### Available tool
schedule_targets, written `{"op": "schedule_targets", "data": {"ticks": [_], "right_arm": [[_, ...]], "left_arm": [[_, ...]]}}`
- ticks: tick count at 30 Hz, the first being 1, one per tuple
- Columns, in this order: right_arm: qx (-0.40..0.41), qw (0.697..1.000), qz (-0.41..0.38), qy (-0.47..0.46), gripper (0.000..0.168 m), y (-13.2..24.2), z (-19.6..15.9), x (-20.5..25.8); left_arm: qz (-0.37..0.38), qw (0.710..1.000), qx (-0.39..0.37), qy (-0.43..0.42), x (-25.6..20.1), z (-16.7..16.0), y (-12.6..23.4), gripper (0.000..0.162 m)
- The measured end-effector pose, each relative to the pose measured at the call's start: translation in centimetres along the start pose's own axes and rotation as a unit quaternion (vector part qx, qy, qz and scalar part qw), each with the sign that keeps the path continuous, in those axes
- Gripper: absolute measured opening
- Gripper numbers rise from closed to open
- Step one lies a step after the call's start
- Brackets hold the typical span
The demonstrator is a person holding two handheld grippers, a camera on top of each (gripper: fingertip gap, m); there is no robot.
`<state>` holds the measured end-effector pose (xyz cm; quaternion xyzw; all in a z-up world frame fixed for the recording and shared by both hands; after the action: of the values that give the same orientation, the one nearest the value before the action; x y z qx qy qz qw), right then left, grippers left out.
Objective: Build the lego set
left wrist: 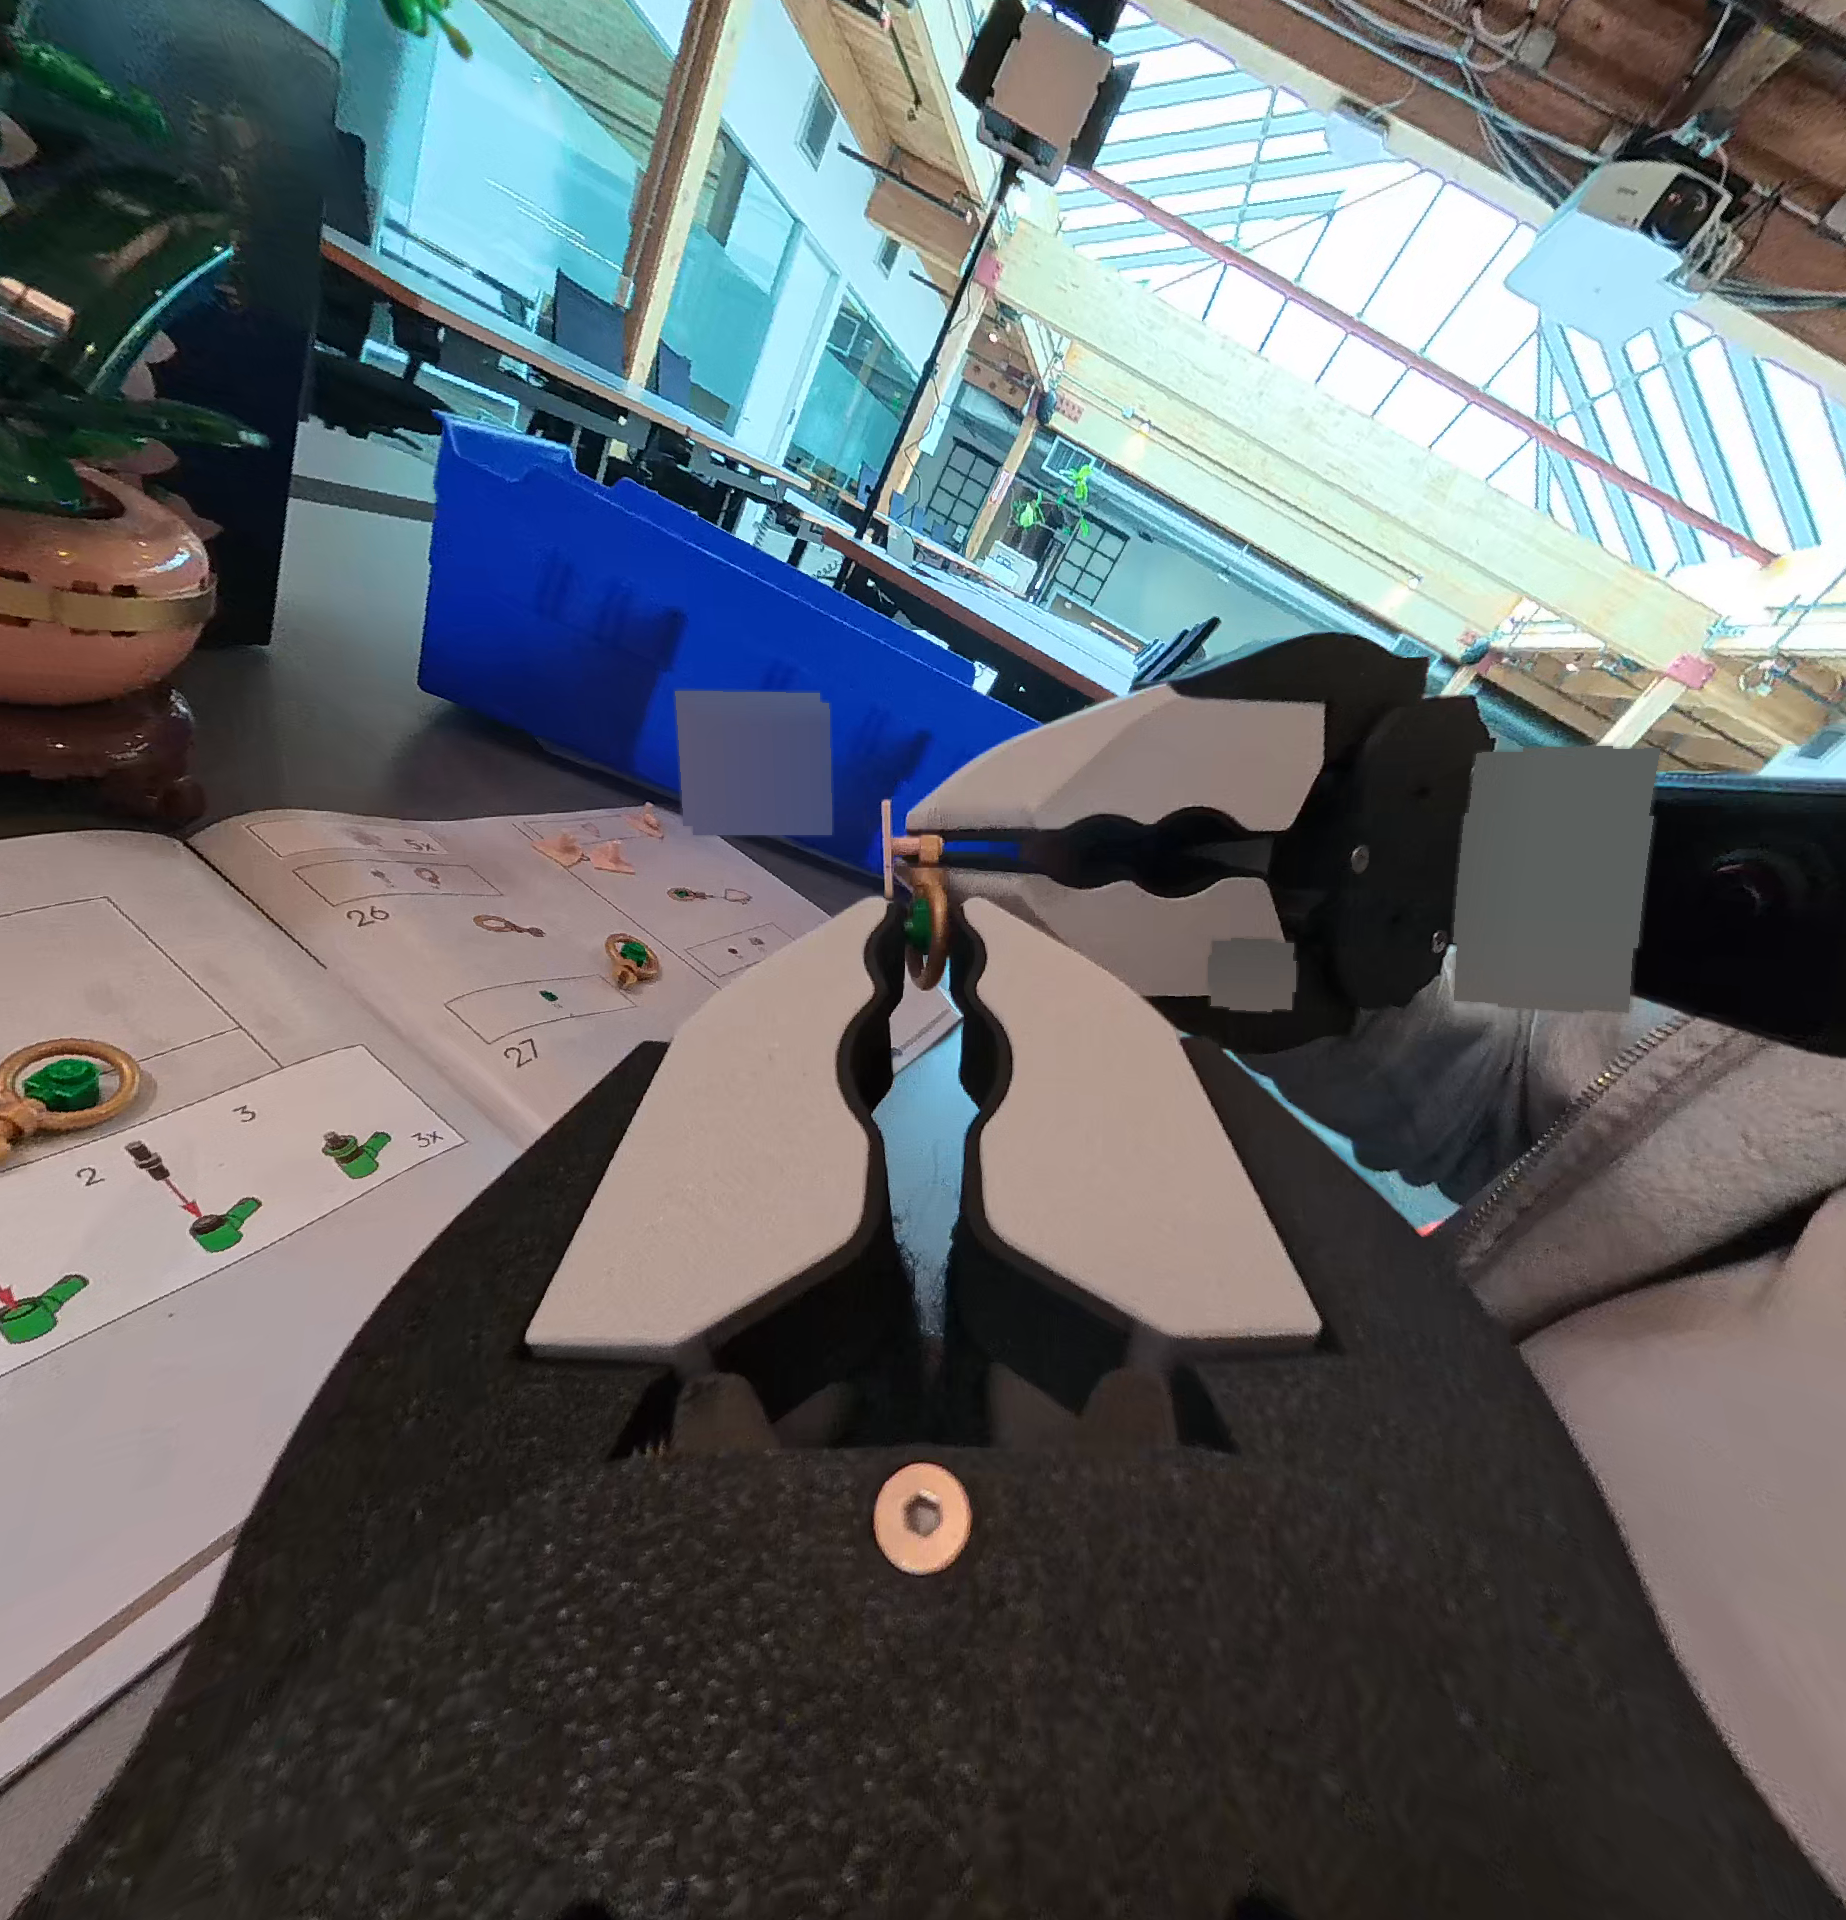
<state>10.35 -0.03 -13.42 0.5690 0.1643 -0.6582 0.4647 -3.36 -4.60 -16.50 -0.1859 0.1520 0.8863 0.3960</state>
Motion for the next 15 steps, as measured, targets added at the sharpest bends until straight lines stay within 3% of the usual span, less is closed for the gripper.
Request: {"op": "schedule_targets", "data": {"ticks": [15], "right_arm": [[0.003, 0.993, -0.022, 0.119, 0.003, 0.7, -0.4, 1.5]], "left_arm": [[-0.011, 0.998, 0.065, -0.014, -0.1, -0.4, -0.2, 0.006]]}}
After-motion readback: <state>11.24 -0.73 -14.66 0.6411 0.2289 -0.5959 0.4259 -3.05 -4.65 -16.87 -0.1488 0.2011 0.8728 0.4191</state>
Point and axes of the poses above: each gripper's, where its closed fingertips meet, y back along the fingers, z out of its top, x = y × z across the jaws, the point moved 10 cm from there along y, back along the fingers, and after that the axes turned 13 degrees about x, right-handed, at the moved point
